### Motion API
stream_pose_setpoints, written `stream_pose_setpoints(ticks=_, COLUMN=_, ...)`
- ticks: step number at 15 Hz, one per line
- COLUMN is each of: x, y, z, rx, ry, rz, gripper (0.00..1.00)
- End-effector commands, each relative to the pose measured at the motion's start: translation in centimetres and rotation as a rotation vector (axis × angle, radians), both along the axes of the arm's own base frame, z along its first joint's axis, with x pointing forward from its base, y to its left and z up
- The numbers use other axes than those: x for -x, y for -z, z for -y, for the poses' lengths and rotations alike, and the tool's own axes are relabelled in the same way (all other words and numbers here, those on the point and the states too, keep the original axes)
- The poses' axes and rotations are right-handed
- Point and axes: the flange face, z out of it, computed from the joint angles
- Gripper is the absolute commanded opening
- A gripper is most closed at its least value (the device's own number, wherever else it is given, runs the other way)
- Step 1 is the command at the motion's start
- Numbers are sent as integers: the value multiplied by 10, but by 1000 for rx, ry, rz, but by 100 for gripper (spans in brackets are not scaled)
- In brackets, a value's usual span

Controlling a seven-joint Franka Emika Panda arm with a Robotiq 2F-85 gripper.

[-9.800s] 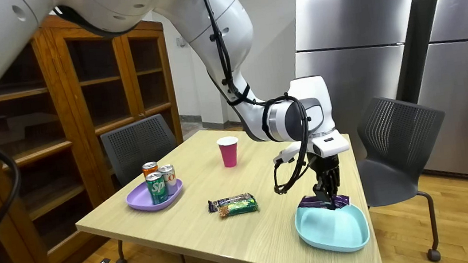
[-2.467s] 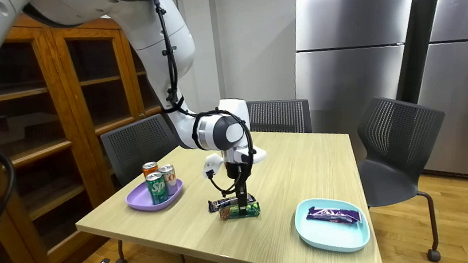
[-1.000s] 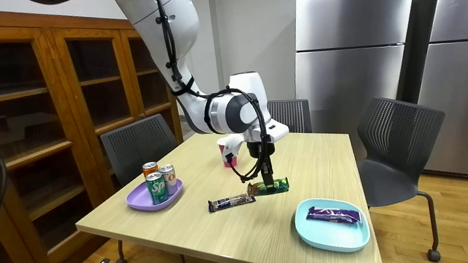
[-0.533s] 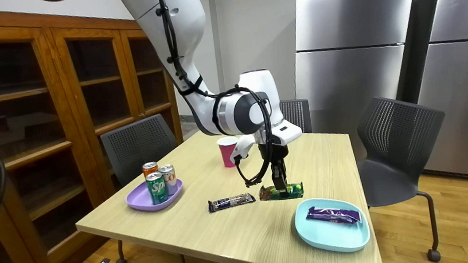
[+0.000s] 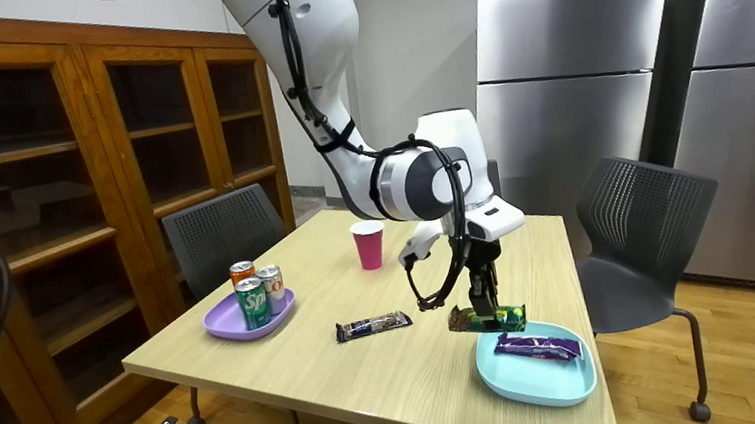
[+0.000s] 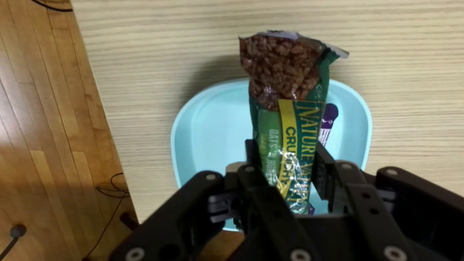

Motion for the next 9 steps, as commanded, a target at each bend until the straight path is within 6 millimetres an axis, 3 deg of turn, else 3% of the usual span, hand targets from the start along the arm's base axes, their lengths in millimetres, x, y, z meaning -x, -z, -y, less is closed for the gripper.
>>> stream_pose_setpoints(ticks=1, x=-1, y=-7, z=24, rx=-24, ry=61, rz=11, gripper=12)
stream_pose_setpoints(ticks=4, x=-1, y=-6, z=44, rx=-27, ry=85, rz=14, gripper=12)
stream_pose_setpoints(ticks=9, x=-2, y=2, z=60, rx=-49, ry=112, rz=-4, gripper=12)
